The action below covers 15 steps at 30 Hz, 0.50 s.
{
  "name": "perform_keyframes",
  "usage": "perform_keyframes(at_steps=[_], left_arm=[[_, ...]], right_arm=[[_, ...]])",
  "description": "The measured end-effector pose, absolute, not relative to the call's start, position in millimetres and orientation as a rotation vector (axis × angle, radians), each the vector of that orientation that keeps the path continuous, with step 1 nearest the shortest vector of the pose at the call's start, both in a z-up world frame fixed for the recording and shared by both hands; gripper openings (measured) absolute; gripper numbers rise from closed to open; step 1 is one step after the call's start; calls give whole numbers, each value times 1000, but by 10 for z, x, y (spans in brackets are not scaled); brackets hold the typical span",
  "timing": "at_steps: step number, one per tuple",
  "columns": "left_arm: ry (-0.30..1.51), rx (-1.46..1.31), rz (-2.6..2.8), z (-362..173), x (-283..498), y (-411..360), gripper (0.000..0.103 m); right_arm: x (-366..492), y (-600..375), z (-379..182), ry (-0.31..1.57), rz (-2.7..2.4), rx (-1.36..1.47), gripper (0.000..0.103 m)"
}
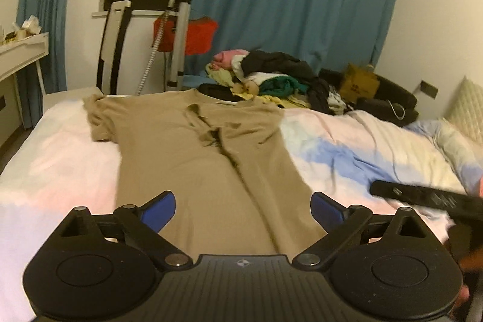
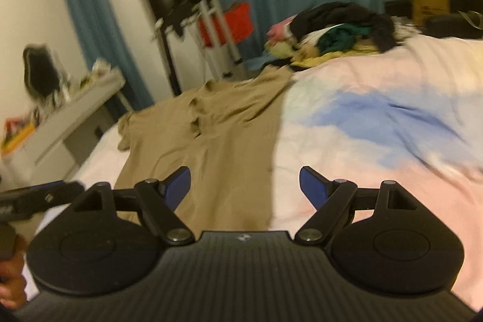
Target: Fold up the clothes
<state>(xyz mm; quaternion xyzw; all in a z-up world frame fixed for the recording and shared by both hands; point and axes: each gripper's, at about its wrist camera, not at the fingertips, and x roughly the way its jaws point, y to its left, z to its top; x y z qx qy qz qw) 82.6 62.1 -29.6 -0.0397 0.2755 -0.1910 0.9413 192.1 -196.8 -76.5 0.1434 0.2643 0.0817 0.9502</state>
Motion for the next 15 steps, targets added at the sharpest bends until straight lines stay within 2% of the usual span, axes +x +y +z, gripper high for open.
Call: perform_keyframes(at_steps=[5,15], left_arm=[[598,-146,-345,-513,1038,1077,97],[584,-290,-241,-721,1513,1706,97]], right_arm=[[2812,-1286,-740,543,300,138,80],[4495,557,-1160,629,598,0,80]])
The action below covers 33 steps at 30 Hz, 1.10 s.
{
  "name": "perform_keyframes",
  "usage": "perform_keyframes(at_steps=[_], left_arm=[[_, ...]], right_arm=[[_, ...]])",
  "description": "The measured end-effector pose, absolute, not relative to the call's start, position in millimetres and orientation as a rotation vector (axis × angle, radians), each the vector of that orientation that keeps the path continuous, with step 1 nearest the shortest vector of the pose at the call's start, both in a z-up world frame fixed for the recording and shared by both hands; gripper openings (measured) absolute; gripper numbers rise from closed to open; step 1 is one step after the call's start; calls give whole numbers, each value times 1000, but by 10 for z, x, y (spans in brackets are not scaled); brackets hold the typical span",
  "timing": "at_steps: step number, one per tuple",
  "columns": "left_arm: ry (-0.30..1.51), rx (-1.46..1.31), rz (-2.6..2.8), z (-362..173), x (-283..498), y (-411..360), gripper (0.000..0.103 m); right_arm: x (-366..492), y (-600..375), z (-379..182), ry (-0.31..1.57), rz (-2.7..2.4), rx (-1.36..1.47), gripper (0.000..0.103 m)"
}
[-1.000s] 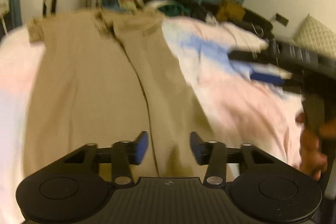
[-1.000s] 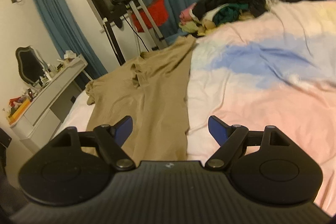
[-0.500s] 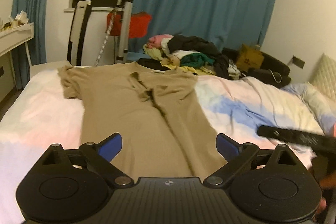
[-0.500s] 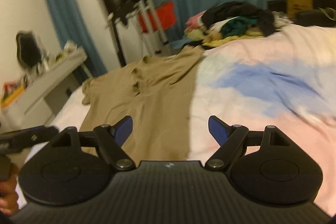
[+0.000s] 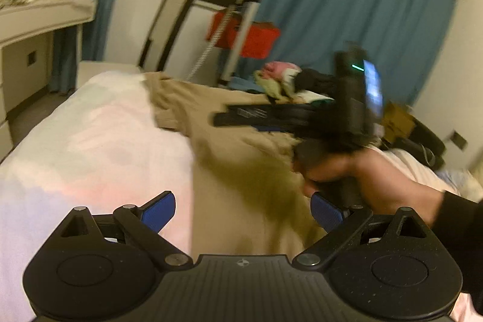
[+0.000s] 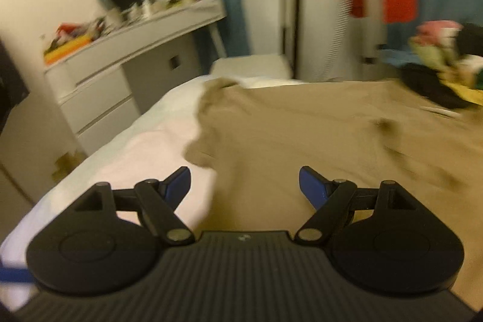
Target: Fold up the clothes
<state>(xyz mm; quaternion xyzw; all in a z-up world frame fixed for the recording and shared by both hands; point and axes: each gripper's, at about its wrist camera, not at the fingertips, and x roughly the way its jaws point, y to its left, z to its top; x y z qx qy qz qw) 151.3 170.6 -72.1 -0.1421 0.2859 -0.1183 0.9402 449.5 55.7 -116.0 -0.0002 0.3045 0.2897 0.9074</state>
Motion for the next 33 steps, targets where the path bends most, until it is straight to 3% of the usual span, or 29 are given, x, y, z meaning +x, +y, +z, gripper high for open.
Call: perform_keyframes(at_steps=[8,9,10,12,18,25,33], left_arm=[[644,-403,-211,-989,1735,1889,97],[652,-394,-202,-1017,1767,1886,97],[657,-390,-196,-1038,1791,1885,97],[659,-397,-193,-1060,1803,1888,97],[619,-407,-198,-1016,1655,1878,97],[561,-511,-269,-907,1450,1880,97],[562,-488,-356,-973,1450,1663,97]], right_arm=[[5165,1485,-1394,575,622,-114,77],[5211,1506,-1422,574,609,-118,57],[5247,1525,-1447,579,585,-131,46],[5295,1495,-1455,580,550,-139,12],[5126,1036,-1066,429,515,-65,7],[4911,-179,-590,261,344,155,7],[5059,-1389,-1279,372,85,296,7]])
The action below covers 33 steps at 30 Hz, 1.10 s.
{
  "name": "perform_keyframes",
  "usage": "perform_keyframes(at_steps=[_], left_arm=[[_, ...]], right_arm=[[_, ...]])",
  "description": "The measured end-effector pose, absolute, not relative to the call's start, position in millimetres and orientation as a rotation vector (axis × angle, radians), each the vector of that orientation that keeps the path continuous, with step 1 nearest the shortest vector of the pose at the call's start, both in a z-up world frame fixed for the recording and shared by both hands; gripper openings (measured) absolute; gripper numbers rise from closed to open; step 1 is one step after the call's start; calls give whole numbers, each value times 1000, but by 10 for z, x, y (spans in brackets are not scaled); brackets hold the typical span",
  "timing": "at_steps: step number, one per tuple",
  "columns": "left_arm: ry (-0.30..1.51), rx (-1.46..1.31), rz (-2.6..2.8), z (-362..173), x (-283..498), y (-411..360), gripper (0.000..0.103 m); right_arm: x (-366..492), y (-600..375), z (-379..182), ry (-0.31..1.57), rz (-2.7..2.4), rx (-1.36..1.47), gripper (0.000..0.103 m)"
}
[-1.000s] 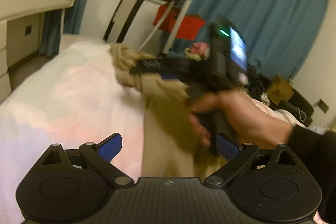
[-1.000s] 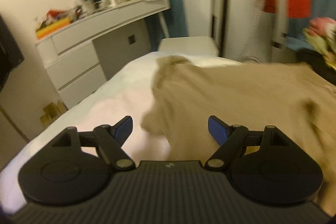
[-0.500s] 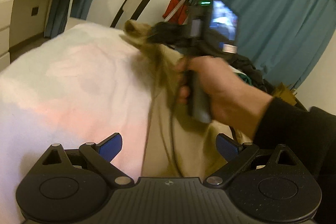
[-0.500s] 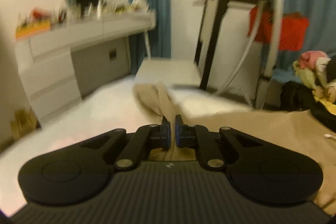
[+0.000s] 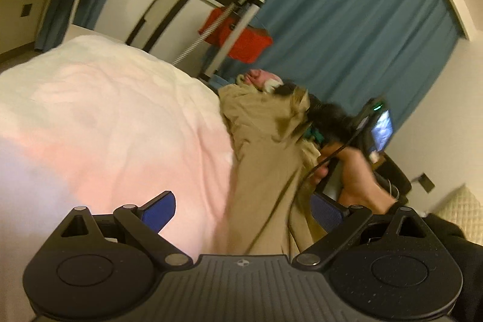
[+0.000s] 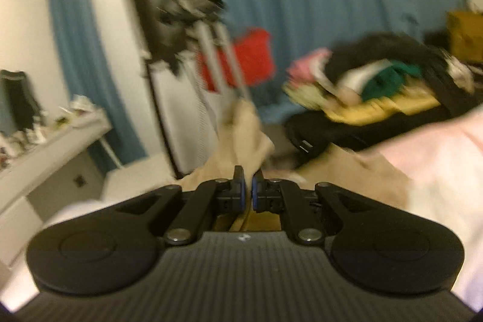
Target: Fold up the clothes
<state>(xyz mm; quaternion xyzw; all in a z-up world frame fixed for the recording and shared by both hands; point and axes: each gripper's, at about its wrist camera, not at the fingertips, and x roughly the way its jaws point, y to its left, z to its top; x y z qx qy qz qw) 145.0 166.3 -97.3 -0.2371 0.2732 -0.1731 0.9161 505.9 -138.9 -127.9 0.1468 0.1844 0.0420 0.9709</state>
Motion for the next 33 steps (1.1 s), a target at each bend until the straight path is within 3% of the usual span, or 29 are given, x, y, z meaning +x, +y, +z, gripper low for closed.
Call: perform_keyframes(at_steps=[3,8,10,11,12,25,33], left_arm=[[569,-448,-372,-1035,1460,1531,97],[598,-388,-370,-1145,1498,1329,97],[600,-366,-366,-1154,1552,1302,97],[596,-359,-366,-1148,1550,1291,97],[589,-354,-367,-1134,1533,1286,97],[503,-262,-415,-666,916,1239,97],[475,-154,-408,-470,478,1029,98]], right_arm=[[5149,-1432,-1606,451,56,251,7],[5100,-1407,-1618,463,84,283,14],[5052,-1436,-1536,483,107,316,41],[4984,-1448,-1487,479,116,333,66],[4893,-1459,-1427,468,126,344,81],[2767,-1424,-476,379,212,254,80],[1486,-1481,-324,363,237,293,80]])
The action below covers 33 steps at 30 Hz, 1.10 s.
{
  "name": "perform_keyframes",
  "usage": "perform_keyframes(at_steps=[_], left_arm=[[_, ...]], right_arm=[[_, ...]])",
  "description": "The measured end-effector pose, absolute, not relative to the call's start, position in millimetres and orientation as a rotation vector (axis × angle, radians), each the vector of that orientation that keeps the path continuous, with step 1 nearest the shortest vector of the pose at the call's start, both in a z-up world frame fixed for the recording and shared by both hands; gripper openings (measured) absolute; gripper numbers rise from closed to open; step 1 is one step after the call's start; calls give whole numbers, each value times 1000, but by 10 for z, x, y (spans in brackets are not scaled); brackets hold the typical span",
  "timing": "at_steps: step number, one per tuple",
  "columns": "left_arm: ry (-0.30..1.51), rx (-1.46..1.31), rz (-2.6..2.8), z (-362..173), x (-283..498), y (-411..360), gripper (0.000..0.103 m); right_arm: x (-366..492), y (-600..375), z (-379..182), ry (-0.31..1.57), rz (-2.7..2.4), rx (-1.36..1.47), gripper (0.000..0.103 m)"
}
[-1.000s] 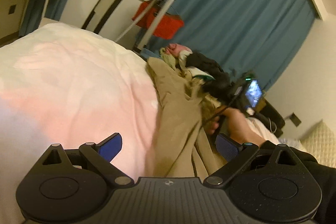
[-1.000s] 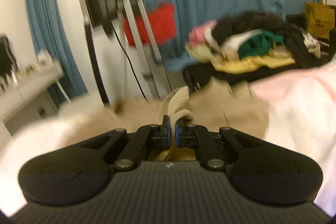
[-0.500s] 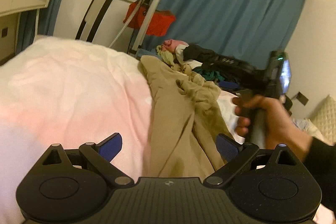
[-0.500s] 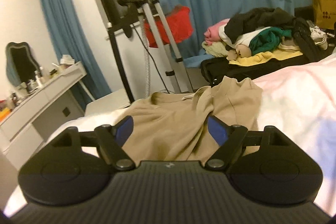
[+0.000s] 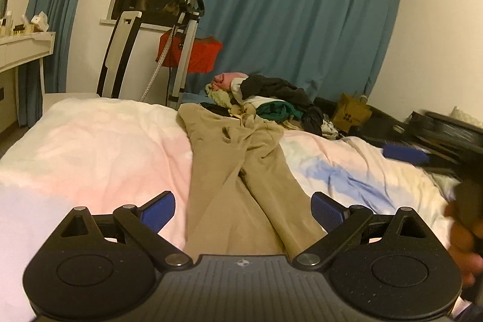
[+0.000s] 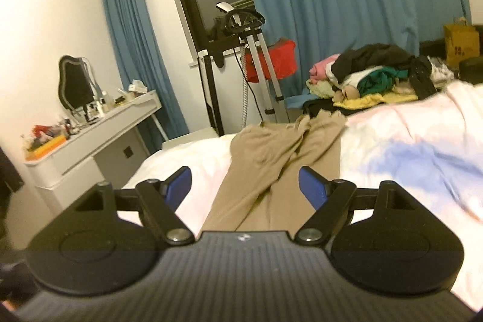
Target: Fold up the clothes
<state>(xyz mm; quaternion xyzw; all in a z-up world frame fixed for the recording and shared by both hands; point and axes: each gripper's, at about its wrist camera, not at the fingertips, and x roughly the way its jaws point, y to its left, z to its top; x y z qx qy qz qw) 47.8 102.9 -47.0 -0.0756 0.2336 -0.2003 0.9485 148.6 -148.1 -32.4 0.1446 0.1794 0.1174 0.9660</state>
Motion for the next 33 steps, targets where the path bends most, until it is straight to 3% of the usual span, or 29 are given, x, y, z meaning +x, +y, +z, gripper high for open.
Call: perform_keyframes(at_steps=[9,17,21,24,29,33], left_arm=[[582,-43,-308,-631,431,914,98],[852,-354,-123,-953,784,1598,96],[1008,-547,-77,-1256,909,1874,85],[1029,-591,-88,-1295,907,1935,83],[1115,-503,-126,-1320,855,1764,58],[1145,-367,-137,-1277,777,1606,11]], right_arm=[[1132,-1724,-662,461,202,415,81],[1196,-1879,-859,514,236,569,81],[1221,-1961,-944,539,238,655,81],[1204,-2026,-969,543,230,699,81],[1229,-2091,-1024,570,208,741,81],[1258,-2104,-1080,608,197,751,81]])
